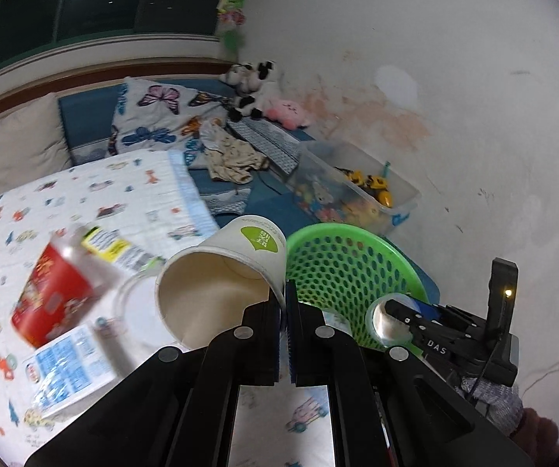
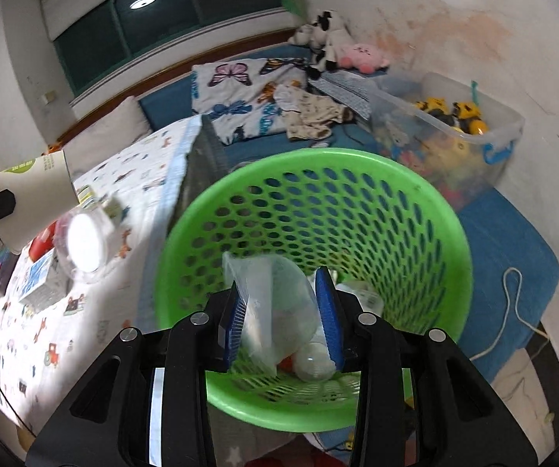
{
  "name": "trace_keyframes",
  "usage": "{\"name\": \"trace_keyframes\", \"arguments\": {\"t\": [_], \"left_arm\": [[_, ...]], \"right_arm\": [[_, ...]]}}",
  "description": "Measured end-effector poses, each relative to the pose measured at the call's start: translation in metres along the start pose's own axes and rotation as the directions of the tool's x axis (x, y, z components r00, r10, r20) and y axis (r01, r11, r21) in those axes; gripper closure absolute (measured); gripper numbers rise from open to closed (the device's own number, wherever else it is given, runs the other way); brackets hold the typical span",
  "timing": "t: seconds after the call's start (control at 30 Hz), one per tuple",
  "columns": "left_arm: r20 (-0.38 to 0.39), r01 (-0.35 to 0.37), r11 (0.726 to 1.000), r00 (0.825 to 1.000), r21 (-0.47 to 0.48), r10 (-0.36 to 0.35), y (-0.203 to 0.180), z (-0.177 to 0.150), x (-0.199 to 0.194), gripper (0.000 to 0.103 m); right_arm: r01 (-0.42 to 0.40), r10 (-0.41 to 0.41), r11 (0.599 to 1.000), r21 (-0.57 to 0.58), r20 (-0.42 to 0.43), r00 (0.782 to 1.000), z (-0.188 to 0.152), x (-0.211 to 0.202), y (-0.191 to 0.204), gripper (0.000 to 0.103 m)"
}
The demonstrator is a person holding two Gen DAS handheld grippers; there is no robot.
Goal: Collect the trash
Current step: 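Drop the clear cup into the green basket with the right tool while the left tool drops the paper cup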
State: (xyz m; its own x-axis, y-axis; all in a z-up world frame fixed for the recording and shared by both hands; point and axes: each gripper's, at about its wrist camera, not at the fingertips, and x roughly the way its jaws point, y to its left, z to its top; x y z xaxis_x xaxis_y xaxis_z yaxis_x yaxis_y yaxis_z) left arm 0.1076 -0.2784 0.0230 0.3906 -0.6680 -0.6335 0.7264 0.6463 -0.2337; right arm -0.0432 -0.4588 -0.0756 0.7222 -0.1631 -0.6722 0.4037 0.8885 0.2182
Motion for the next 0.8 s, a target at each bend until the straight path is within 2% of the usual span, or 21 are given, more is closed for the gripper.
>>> {"name": "trace_keyframes", "arguments": {"t": [0.37,0.43,0.8], "left_arm": [[-0.092,0.045,0.996,0.995,0.083,-0.038,-0.047,0.004,0.055,0.1],[-0.112,0.049,0.994,0.993,0.092,-0.039,-0.052,0.001,0.065,0.099],[-0.208,0.052,0.992,0.978,0.113,-0.027,-0.065,-0.011,0.102,0.098]], "right_arm": [[0.018,-0.018,0.998,0.052,0.008,1.0,-0.007,-0.009,-0.024,0.062],[0.018,-0.019,0.998,0.057,0.01,1.0,-0.009,-0.012,-0.027,0.058],[0.007,-0.008,0.996,0.084,0.018,1.0,-0.016,-0.022,-0.035,0.055]]}}
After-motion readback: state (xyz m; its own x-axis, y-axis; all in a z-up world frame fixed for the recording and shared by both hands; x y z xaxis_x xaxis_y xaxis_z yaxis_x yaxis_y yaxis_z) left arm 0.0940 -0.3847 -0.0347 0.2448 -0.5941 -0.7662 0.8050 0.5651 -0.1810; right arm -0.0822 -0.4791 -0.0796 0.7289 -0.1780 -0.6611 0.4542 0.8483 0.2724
